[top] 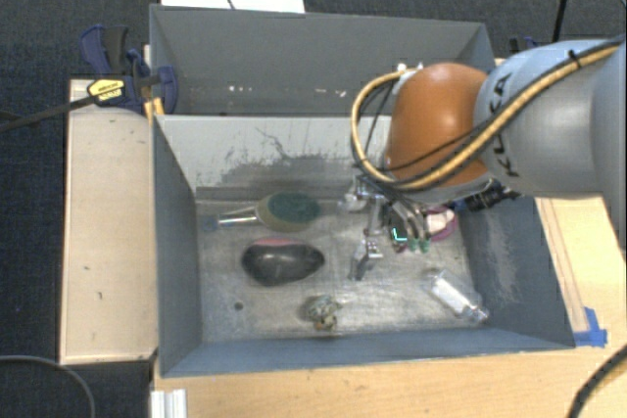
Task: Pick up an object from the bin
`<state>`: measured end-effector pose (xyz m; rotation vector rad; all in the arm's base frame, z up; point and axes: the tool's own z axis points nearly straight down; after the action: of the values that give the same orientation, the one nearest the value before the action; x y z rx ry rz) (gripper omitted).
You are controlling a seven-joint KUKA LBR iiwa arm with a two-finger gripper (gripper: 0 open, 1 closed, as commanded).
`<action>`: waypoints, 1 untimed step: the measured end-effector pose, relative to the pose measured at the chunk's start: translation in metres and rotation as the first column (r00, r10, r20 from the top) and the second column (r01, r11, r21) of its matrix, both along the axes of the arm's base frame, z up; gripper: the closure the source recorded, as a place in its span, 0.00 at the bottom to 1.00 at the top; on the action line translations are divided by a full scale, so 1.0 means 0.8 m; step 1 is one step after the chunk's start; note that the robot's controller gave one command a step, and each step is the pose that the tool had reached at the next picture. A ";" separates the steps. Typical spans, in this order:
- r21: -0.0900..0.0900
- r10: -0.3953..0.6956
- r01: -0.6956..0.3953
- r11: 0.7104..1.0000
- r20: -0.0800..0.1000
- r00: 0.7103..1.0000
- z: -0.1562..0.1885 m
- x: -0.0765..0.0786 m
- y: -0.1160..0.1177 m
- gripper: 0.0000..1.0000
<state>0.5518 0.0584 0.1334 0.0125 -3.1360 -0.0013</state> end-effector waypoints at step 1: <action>-0.007 0.135 -0.135 0.991 0.023 0.991 -0.060 0.042 0.092 0.00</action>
Offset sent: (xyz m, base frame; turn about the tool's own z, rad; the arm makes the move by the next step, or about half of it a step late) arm 0.0276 0.0764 -0.0539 -0.1288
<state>0.5857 0.1323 0.0853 0.2263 -3.1509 0.0078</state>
